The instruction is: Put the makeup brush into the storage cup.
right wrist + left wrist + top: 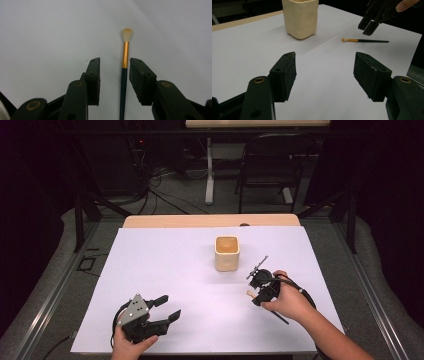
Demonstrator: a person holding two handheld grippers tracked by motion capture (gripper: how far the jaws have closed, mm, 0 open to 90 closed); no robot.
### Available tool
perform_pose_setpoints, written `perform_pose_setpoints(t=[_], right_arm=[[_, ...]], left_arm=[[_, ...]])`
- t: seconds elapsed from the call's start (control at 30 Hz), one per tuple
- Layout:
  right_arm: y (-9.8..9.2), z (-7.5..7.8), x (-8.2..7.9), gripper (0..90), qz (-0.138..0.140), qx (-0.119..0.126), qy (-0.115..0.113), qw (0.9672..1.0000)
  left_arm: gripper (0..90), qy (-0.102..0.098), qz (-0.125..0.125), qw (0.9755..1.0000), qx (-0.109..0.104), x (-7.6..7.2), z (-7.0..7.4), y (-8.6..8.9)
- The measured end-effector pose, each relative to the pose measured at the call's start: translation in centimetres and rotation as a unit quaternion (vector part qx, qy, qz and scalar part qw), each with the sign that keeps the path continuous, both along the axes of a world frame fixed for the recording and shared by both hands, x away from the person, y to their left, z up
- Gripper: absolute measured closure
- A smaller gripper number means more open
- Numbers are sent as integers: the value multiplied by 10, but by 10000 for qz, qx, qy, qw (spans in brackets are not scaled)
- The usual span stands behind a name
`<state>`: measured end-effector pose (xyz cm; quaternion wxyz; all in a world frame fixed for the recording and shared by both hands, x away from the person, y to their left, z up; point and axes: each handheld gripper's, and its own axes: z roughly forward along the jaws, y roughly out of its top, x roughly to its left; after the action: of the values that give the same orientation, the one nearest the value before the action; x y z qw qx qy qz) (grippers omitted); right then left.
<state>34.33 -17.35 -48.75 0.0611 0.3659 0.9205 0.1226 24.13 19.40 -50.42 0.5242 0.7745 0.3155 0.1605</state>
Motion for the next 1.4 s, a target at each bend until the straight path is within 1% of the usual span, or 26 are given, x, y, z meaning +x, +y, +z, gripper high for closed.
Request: perform_pose_setpoints(t=[0.07, 0.2, 0.23, 0.27, 0.3, 0.4, 0.43, 0.53, 0.63, 0.67, 0.7, 0.77, 0.8, 0.83, 0.87, 0.9, 0.93, 1.0, 1.07, 1.1, 1.13, 1.2, 1.23, 1.3, 1.33, 1.4], right_arm=[[0, 0, 2, 607, 1, -70, -28, 10000], [0, -1, 6, 597, -3, -35, -39, 10000], [0, 0, 7, 593, -11, -108, -19, 9999], [-1, -1, 9, 590, -9, -20, -22, 10000], [-2, 1, 12, 588, 30, -98, 62, 9999], [-3, 0, 15, 588, 71, -67, 81, 9999], [-3, 0, 16, 588, 54, -124, 116, 9998], [-3, 2, 20, 588, 16, -175, 86, 9998], [-4, 3, 24, 579, 32, -173, 140, 9997], [-4, 2, 25, 575, 14, -161, 113, 9998], [-4, 2, 26, 568, 34, -162, 147, 9998], [-4, 1, 27, 569, 78, -193, 130, 9997], [-3, -1, 26, 571, 11, -98, 109, 9999], [-3, 0, 27, 575, 61, -224, 114, 9997], [-3, 0, 28, 583, 36, -233, 173, 9996], [-3, 0, 28, 583, 36, -233, 173, 9996], [-3, -2, 29, 588, 39, -192, 95, 9998], [-2, -1, 30, 613, 61, -238, 151, 9996], [-2, -3, 31, 618, 50, -198, 156, 9997], [-2, -1, 32, 618, 129, -336, 199, 9992], [-2, -2, 32, 616, 84, -277, 241, 9993], [-1, -3, 32, 598, 86, -291, 230, 9993], [-1, -6, 32, 581, 68, -171, 145, 9997], [0, -6, 32, 576, 43, -161, 114, 9998], [0, -5, 33, 568, 56, -260, 127, 9996], [0, -5, 34, 568, 86, -293, 126, 9995]], left_arm=[[351, 1, -7, 10000, -3, 0, 0, 0], [351, 5, -9, 10000, -8, 0, 0, 0], [351, 3, 0, 10000, 11, 0, 0, 0], [352, 3, 0, 10000, 12, 0, 0, 0], [352, 6, -3, 10000, 10, 0, 0, 0], [352, 0, -17, 10000, -12, 0, 0, 0], [352, 2, -17, 10000, -9, 0, 0, 0], [351, -2, -13, 10000, -12, 1, -1, 0], [352, -5, -7, 10000, -24, 1, -1, 0], [352, -5, -7, 10000, -24, 1, -1, 0], [351, 5, -5, 10000, -9, 1, -1, 1], [351, 7, -10, 10000, 0, 1, -1, 1], [351, 7, -9, 10000, 0, 1, -1, 1], [351, 7, -8, 10000, 1, 1, -1, 1], [352, 7, -12, 10000, 5, 1, -1, 1], [351, 7, -12, 10000, 5, 1, -1, 1], [351, 11, -13, 10000, 6, 1, -1, 1], [351, 16, -10, 10000, 6, 1, -1, 1], [352, 16, -2, 10000, 28, 1, -1, 1], [352, 15, 1, 10000, 27, 1, -1, 1], [351, 18, 1, 10000, 18, 1, -1, 1], [351, 15, -8, 10000, 2, 1, -1, 1], [351, 7, -17, 10000, -27, 2, -1, 1], [352, 1, -19, 10000, -29, 2, -1, 1], [352, -1, -18, 10000, -28, 2, -1, 1], [352, 1, -20, 10000, -28, 2, -1, 1]])
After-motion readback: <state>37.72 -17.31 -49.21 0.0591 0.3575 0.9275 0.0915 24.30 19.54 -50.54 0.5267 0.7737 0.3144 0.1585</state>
